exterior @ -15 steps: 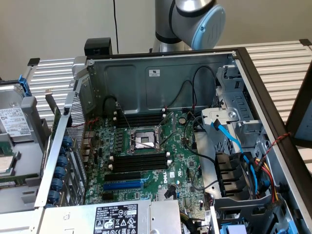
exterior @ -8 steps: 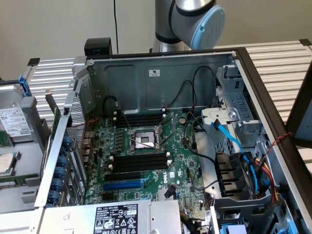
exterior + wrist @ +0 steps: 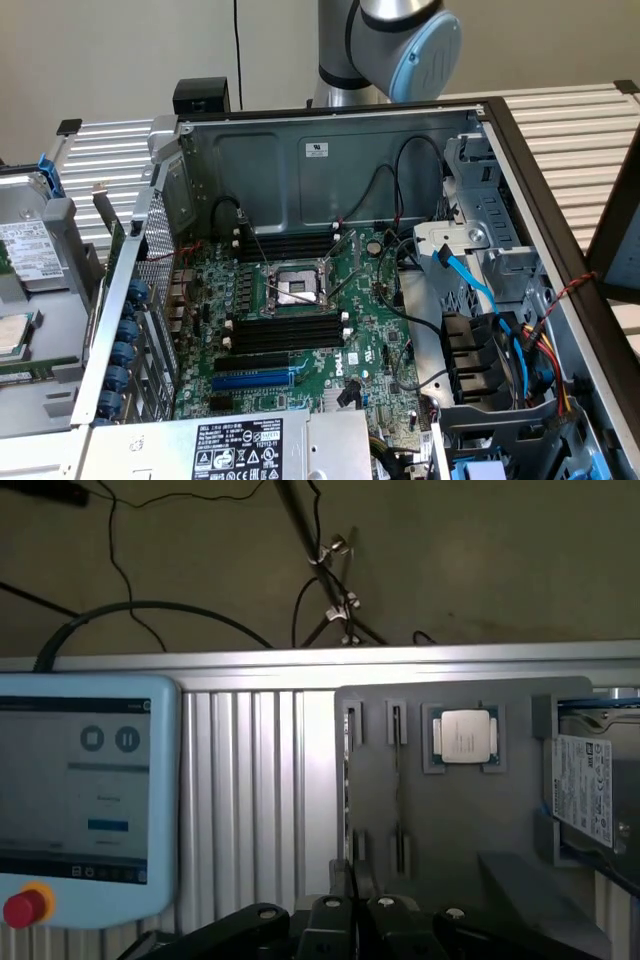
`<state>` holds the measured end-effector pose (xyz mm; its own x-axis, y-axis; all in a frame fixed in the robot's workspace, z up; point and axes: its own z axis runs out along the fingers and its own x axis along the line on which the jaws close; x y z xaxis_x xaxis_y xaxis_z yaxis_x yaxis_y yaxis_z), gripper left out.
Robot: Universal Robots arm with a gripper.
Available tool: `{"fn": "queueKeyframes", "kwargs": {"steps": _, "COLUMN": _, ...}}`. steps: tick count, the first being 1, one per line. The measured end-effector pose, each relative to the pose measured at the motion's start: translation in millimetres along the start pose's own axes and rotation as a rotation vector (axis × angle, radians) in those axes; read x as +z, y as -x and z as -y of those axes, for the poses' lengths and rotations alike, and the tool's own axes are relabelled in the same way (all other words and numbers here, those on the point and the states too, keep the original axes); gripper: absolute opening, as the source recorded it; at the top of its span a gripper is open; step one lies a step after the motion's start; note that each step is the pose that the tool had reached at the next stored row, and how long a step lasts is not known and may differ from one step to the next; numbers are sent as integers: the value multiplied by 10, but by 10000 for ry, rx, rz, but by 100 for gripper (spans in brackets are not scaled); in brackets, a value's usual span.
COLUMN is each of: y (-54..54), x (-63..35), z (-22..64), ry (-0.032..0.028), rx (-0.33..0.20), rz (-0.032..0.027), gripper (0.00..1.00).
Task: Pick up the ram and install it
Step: 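Pick up the ram and move it above insertion slot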
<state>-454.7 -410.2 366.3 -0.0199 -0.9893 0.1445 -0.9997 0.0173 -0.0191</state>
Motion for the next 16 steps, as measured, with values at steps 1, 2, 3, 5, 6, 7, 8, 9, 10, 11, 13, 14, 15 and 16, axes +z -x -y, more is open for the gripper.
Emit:
{"fn": "queueKeyframes", "kwargs": {"steps": 1, "y": 4, "x": -30, "z": 0, "ry": -4, "rx": 1, "rz": -18, "gripper": 12}}
{"fn": "queueKeyframes", "kwargs": {"steps": 2, "y": 6, "x": -57, "z": 0, "ry": -6, "rx": 1, "rz": -34, "gripper": 12}}
{"fn": "queueKeyframes", "kwargs": {"steps": 3, "y": 9, "x": -83, "z": 1, "ry": -10, "rx": 1, "rz": -49, "gripper": 12}}
{"fn": "queueKeyframes", "kwargs": {"steps": 5, "y": 14, "x": -127, "z": 1, "ry": -19, "rx": 2, "rz": -71, "gripper": 12}}
{"fn": "queueKeyframes", "kwargs": {"steps": 6, "y": 14, "x": -145, "z": 1, "ry": -26, "rx": 3, "rz": -74, "gripper": 12}}
{"fn": "queueKeyframes", "kwargs": {"steps": 7, "y": 16, "x": -162, "z": 1, "ry": -37, "rx": 4, "rz": -74, "gripper": 12}}
{"fn": "queueKeyframes", "kwargs": {"steps": 8, "y": 17, "x": -179, "z": 0, "ry": -48, "rx": 7, "rz": -74, "gripper": 12}}
{"fn": "queueKeyframes", "kwargs": {"steps": 9, "y": 16, "x": -198, "z": 1, "ry": -55, "rx": 7, "rz": -74, "gripper": 12}}
{"fn": "queueKeyframes", "kwargs": {"steps": 10, "y": 14, "x": -222, "z": 1, "ry": -60, "rx": 7, "rz": -74, "gripper": 12}}
{"fn": "queueKeyframes", "kwargs": {"steps": 11, "y": 12, "x": -239, "z": 2, "ry": -63, "rx": 7, "rz": -74, "gripper": 12}}
{"fn": "queueKeyframes", "kwargs": {"steps": 13, "y": 8, "x": -272, "z": 2, "ry": -64, "rx": 9, "rz": -72, "gripper": 12}}
{"fn": "queueKeyframes", "kwargs": {"steps": 14, "y": 5, "x": -281, "z": 1, "ry": -64, "rx": 10, "rz": -42, "gripper": 12}}
{"fn": "queueKeyframes", "kwargs": {"steps": 15, "y": 2, "x": -281, "z": 1, "ry": -63, "rx": 11, "rz": -2, "gripper": 12}}
{"fn": "queueKeyframes", "kwargs": {"steps": 16, "y": -2, "x": -282, "z": 2, "ry": -59, "rx": 12, "rz": 73, "gripper": 12}}
